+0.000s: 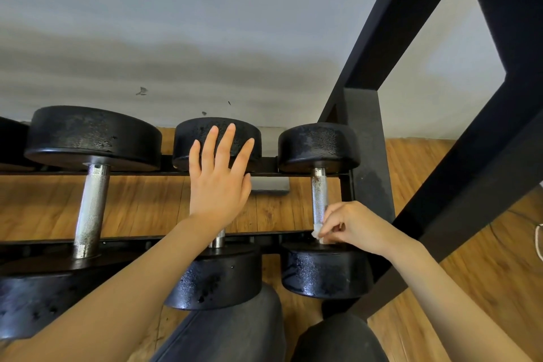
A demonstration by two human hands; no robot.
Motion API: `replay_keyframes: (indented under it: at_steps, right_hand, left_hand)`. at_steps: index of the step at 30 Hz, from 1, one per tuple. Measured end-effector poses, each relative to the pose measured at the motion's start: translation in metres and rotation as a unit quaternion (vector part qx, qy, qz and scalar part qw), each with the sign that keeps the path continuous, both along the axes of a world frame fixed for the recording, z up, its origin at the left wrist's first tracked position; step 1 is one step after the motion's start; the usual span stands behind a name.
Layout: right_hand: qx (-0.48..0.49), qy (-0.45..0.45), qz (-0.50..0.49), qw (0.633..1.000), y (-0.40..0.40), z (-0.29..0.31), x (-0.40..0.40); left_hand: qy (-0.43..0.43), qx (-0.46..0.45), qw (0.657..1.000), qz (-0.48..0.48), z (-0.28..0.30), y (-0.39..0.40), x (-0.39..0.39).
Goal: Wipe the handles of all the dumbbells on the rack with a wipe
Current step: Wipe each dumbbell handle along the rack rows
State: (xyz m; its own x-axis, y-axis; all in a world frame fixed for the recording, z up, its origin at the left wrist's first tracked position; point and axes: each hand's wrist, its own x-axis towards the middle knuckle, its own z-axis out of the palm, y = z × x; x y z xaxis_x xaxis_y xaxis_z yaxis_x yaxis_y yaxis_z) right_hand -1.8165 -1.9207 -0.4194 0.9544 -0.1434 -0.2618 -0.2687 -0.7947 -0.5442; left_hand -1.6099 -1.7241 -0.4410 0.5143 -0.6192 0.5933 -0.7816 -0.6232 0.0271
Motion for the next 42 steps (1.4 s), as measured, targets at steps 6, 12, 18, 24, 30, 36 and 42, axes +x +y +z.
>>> replay_keyframes:
  at_steps: [6, 12, 18, 24, 30, 36, 42]
  right_hand:
    - [-0.057, -0.046, 0.045, 0.996, 0.014, -0.002, 0.009]
    - [-0.042, -0.006, 0.045, 0.998, 0.001, -0.002, 0.000]
    - [0.026, -0.069, -0.059, 0.996, -0.008, -0.004, -0.014]
    - [0.089, -0.126, -0.140, 0.978, -0.009, -0.012, -0.010]
    - [0.069, -0.073, -0.121, 0.988, -0.005, -0.010, -0.017]
    - [0.072, -0.156, -0.207, 0.963, -0.001, -0.010, -0.008]
    - [0.085, -0.038, -0.154, 0.984, -0.001, -0.006, -0.017]
  left_hand:
    - [0.003, -0.007, 1.000, 0.001, 0.000, -0.001, 0.000]
    - [0.003, 0.000, 1.000, -0.001, 0.000, 0.001, 0.000]
    - [0.004, -0.010, 1.000, 0.002, 0.000, -0.001, -0.001]
    - [0.007, -0.007, 1.000, -0.002, 0.001, 0.000, 0.000]
    - [0.009, -0.008, 1.000, 0.004, 0.000, -0.001, -0.002]
    - [0.010, -0.005, 1.000, 0.003, 0.001, 0.000, -0.002]
    - [0.014, -0.011, 1.000, 0.006, 0.002, -0.002, -0.003]
